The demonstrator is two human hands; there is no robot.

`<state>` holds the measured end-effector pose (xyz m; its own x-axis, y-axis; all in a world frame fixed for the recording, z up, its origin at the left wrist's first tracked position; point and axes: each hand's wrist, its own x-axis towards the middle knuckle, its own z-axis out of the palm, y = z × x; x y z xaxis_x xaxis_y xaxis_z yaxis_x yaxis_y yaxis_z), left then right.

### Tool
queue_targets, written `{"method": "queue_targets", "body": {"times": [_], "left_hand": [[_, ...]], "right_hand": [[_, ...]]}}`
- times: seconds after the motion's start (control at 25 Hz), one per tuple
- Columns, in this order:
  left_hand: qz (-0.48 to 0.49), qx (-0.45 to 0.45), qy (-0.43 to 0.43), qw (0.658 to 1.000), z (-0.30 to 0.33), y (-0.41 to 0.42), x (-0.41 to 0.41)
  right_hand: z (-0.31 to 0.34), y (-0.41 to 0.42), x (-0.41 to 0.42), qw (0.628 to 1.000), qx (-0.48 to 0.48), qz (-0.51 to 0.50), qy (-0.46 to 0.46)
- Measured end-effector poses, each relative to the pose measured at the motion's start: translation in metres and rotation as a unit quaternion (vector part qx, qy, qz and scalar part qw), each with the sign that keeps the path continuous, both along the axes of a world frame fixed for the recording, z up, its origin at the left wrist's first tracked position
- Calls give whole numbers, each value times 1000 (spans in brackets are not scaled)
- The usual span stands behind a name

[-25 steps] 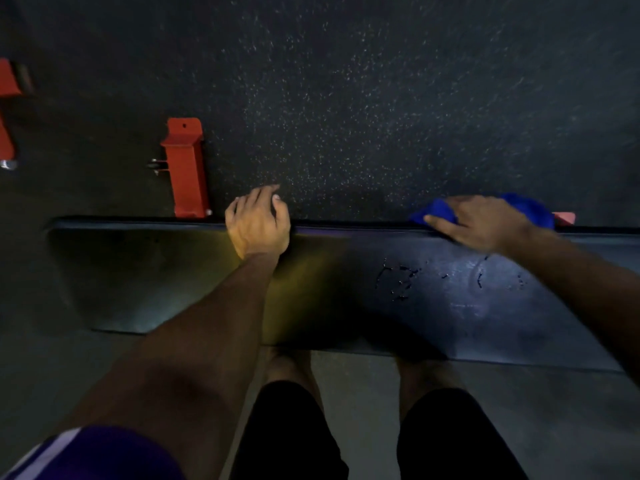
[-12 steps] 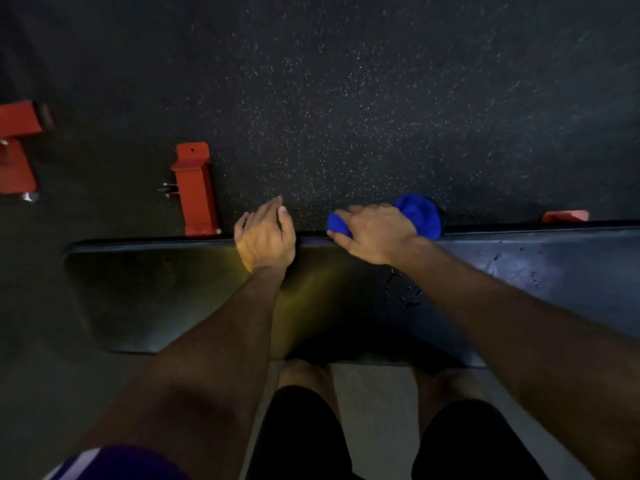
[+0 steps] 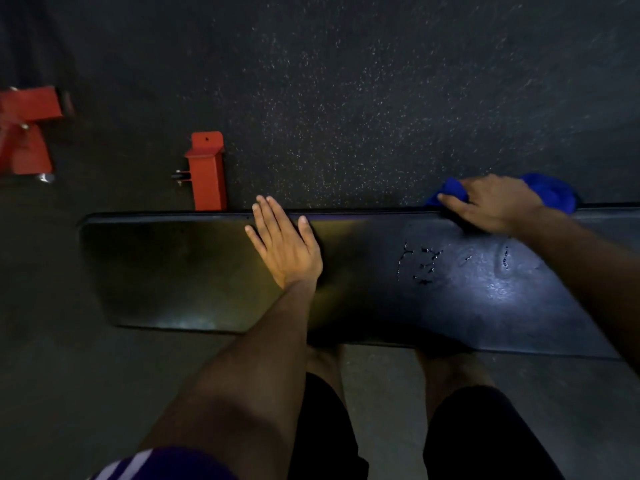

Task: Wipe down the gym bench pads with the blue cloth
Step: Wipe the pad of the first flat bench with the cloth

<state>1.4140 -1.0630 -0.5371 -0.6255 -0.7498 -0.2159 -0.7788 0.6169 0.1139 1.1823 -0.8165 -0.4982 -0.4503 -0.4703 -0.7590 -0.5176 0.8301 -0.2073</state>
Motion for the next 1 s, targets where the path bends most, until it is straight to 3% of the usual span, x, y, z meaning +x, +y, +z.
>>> {"method": "queue_targets", "body": {"times": [0.12, 0.4, 0.52, 0.76, 1.0], "left_hand": [[4, -8, 16, 1000, -3, 2, 4], [5, -9, 5, 1000, -4, 3, 2], [2, -17, 7, 1000, -4, 3, 1], [-4, -11, 9, 1000, 0, 5, 2], [-3, 43, -32, 999, 18, 4, -6]], "right_hand": [[-6, -34, 23, 999, -20, 13, 39], [-12, -125, 73, 986, -150, 77, 17], [-10, -90, 54, 982, -167, 84, 10], [8, 6, -2, 995, -85, 56, 8], [53, 78, -59, 971, -164, -27, 172]]}}
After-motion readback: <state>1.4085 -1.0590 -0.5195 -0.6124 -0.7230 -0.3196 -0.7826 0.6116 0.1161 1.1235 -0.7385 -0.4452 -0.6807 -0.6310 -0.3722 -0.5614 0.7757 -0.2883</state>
